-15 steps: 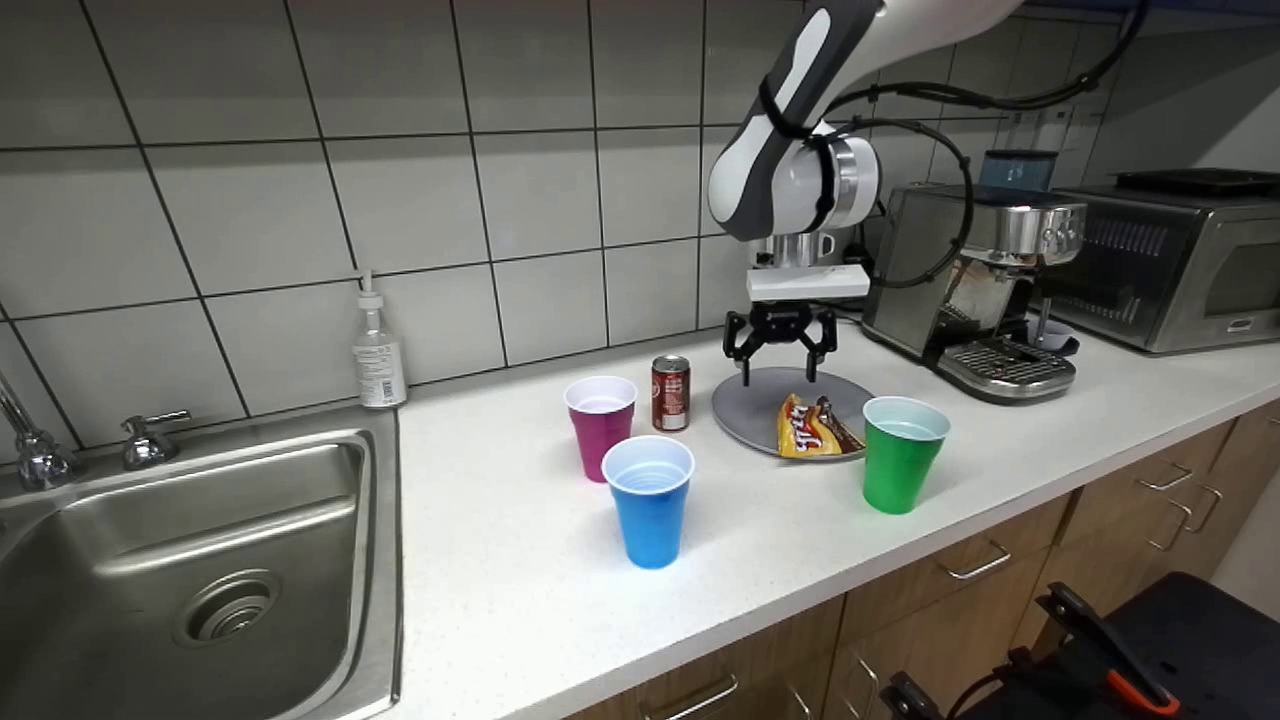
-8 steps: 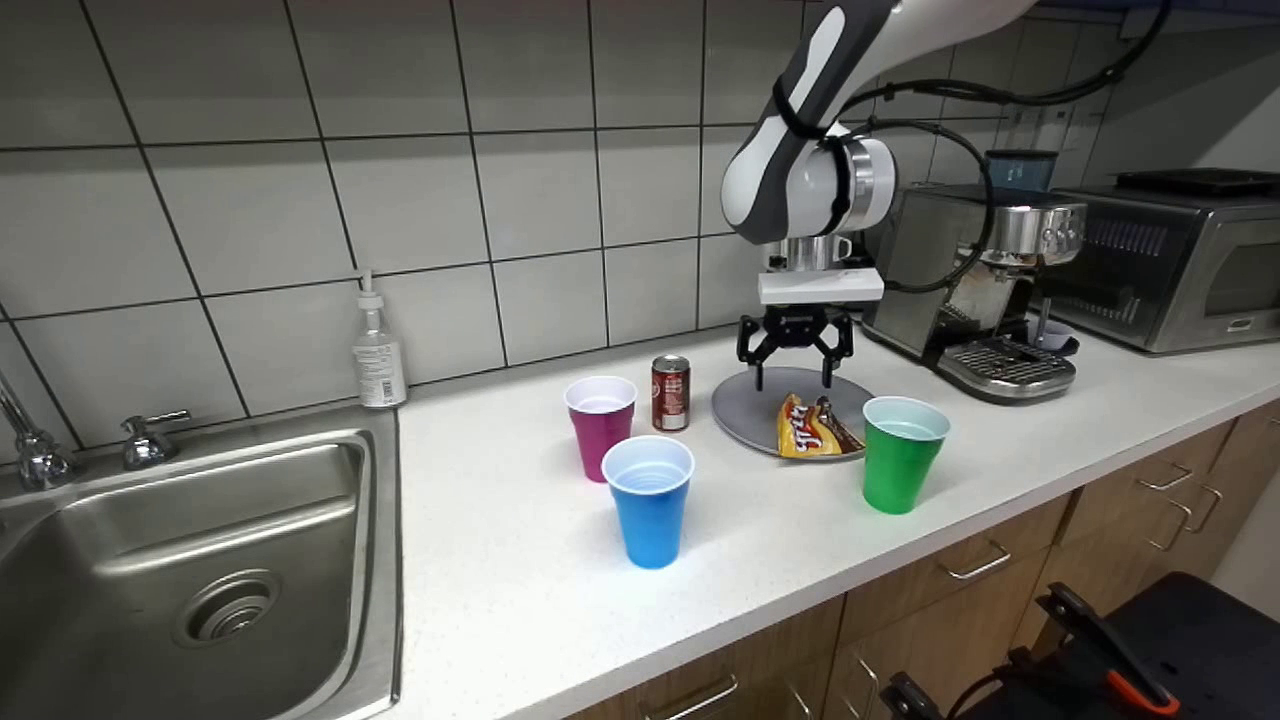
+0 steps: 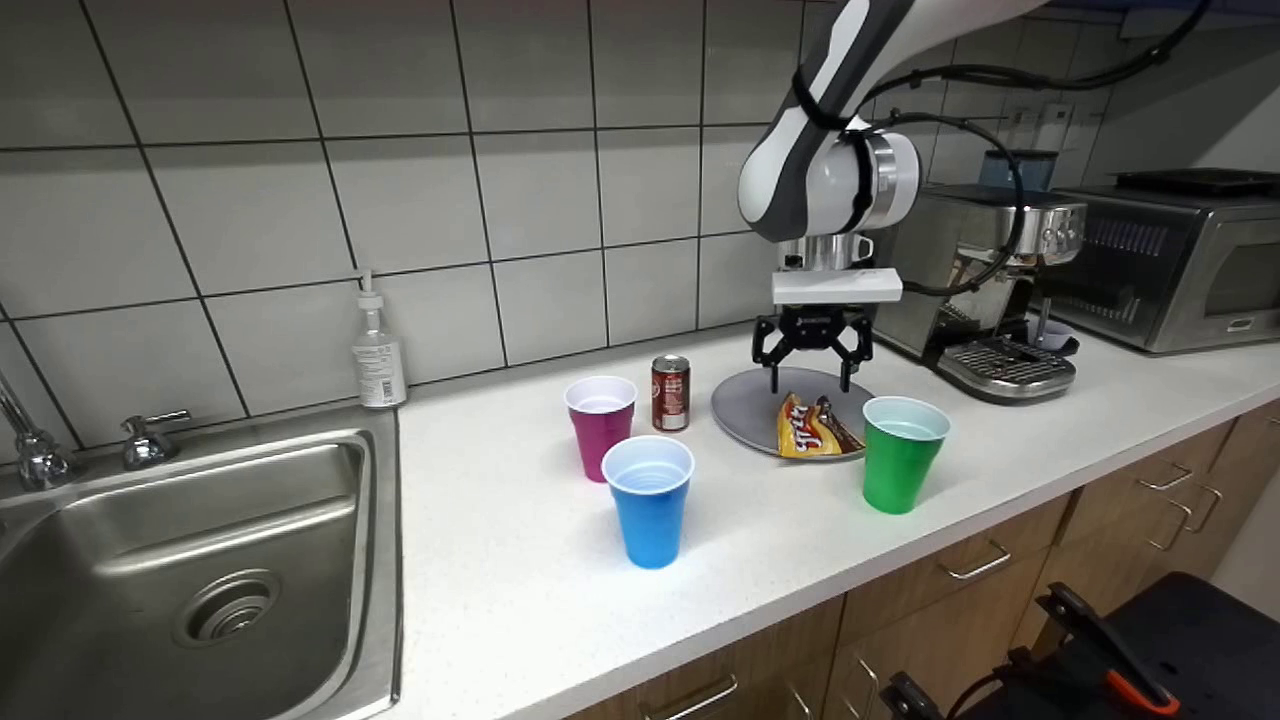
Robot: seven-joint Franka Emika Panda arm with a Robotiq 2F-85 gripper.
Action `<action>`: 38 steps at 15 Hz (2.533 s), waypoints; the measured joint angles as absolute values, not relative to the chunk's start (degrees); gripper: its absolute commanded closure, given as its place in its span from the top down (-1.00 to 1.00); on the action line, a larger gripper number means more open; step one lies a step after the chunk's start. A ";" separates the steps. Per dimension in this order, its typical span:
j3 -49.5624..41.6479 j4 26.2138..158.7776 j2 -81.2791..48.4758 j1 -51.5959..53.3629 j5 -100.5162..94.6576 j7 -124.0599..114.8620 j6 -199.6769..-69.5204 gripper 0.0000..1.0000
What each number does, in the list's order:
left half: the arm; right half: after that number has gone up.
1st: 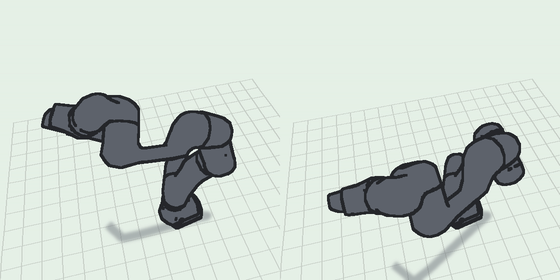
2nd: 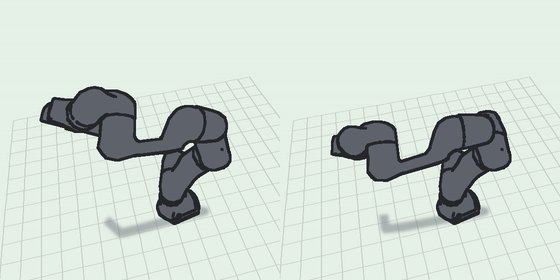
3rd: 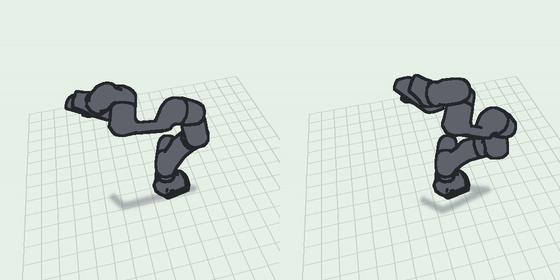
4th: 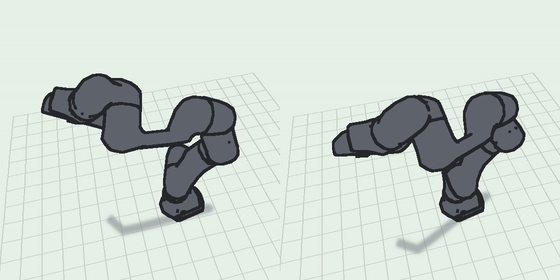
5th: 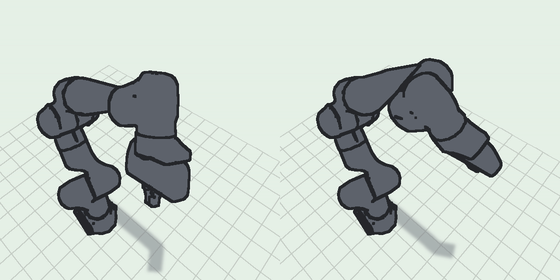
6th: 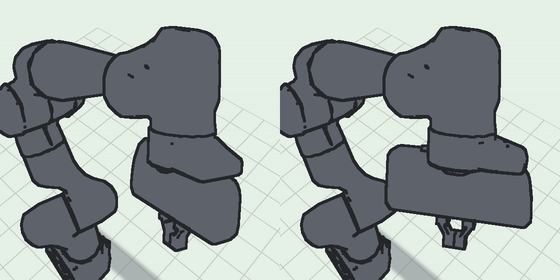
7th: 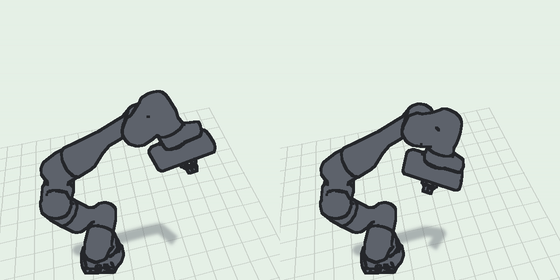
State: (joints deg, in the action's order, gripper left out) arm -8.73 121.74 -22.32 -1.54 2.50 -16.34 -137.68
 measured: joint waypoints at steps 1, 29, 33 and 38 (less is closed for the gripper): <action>-8.83 122.06 -22.21 -1.54 2.50 -16.66 -137.69 1.00; -9.18 122.94 -22.19 -1.88 3.07 -18.76 -137.69 1.00; -9.18 122.94 -22.19 -1.88 3.07 -18.76 -137.69 1.00; -8.93 122.94 -22.78 -1.88 4.47 -18.76 -137.69 1.00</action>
